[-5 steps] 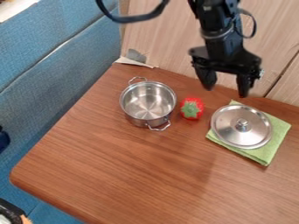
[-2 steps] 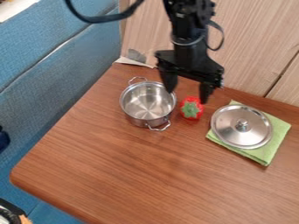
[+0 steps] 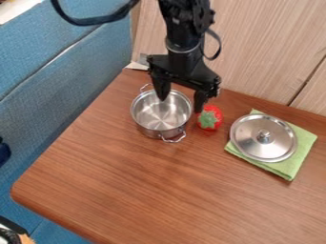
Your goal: Move the silver bowl in the lower right sector of the table
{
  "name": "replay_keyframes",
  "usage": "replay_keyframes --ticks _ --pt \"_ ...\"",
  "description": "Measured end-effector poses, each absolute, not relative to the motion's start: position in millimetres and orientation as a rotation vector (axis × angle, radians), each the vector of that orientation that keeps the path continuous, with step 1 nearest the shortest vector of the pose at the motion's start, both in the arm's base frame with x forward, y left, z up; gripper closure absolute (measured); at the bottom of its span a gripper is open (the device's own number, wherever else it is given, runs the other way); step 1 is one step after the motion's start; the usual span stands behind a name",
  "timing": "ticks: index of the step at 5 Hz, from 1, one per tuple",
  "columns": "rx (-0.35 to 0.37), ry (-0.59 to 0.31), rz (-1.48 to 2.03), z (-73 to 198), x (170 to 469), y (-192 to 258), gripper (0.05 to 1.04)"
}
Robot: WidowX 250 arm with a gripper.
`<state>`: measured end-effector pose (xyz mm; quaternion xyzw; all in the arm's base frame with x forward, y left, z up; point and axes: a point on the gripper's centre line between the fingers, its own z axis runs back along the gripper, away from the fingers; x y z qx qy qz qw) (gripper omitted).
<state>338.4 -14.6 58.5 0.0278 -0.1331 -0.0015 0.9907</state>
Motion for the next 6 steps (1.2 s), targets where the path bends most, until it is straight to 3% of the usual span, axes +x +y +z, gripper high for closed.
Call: replay_keyframes --ticks 2,4,5,6 --pt "0.088 -0.175 -0.006 25.2 348.2 -15.8 0.084" --pt "0.104 -0.137 0.005 4.2 351.5 -14.9 0.084" --pt "0.110 -0.096 0.014 -12.5 354.0 -15.3 0.122" --pt "0.112 -0.138 0.012 -14.5 358.0 -14.8 0.400"
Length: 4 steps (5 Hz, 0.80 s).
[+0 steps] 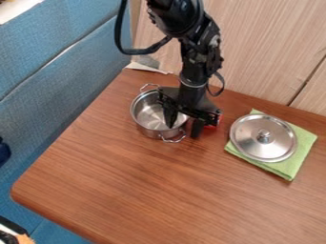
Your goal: Move the silver bowl in the lower right sector of the table
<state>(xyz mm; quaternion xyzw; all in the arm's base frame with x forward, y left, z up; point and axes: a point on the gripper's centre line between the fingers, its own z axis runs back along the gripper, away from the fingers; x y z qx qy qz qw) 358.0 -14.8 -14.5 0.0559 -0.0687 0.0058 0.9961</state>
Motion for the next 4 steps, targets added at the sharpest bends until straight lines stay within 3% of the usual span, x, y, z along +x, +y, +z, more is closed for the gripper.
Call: replay_keyframes --ticks 1,2,3,4 --pt "0.115 -0.150 0.004 -16.7 356.6 -18.7 0.709" --pt "0.114 -0.146 0.013 -17.2 353.8 -19.1 0.919" --pt "0.107 -0.171 -0.004 -7.7 355.2 -20.2 0.996" --pt "0.111 -0.183 0.024 -1.3 353.0 -19.2 0.999"
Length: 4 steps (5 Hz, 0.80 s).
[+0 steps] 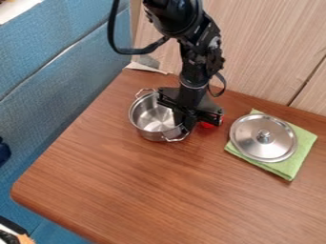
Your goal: Move the silver bowl in the lower right sector of the table
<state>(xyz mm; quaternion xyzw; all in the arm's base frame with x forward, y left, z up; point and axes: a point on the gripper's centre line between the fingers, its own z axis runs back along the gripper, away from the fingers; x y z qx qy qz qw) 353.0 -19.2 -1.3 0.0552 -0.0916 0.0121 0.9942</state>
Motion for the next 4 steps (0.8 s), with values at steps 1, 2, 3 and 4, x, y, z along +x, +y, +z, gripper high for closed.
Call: replay_keyframes --ticks 1,2,3,4 --pt "0.126 -0.237 0.036 23.8 356.9 -16.2 0.999" --pt "0.129 -0.271 0.042 41.7 350.7 -15.6 0.999" --pt "0.082 -0.303 -0.009 61.7 326.4 -37.1 0.999" --pt "0.032 -0.278 -0.107 57.1 301.3 -59.3 0.999"
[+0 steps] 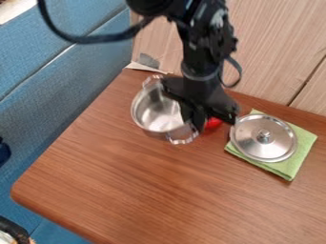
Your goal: Move the silver bowl in the lower right sector of the table
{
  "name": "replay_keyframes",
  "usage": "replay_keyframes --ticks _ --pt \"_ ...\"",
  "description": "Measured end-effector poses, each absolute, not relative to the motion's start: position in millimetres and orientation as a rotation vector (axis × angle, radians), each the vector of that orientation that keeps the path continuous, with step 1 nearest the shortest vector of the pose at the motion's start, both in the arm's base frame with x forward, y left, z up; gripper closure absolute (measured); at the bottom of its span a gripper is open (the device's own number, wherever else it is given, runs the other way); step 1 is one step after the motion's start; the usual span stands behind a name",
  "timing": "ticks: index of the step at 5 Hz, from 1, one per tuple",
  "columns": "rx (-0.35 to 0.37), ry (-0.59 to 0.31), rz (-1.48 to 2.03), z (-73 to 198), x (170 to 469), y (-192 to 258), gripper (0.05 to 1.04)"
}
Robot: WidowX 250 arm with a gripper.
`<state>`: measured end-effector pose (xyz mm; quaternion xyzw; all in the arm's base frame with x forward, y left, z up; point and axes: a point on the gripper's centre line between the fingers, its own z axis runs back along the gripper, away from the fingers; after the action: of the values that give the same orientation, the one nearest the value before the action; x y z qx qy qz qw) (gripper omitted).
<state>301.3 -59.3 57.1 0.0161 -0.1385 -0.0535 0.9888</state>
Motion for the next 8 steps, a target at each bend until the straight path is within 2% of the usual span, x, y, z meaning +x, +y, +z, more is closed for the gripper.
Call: replay_keyframes --ticks 2,4,5,6,8 --pt "-0.023 -0.247 -0.304 38.9 266.4 -100.6 0.999" --pt "0.009 -0.190 -0.481 -1.6 240.9 -128.3 0.999" --pt "0.063 -0.175 -0.516 -13.9 240.4 -132.8 0.977" --pt "0.076 -0.151 -0.511 -18.1 239.3 -131.2 0.797" --pt "0.077 -0.173 -0.500 -15.6 241.1 -129.3 0.207"
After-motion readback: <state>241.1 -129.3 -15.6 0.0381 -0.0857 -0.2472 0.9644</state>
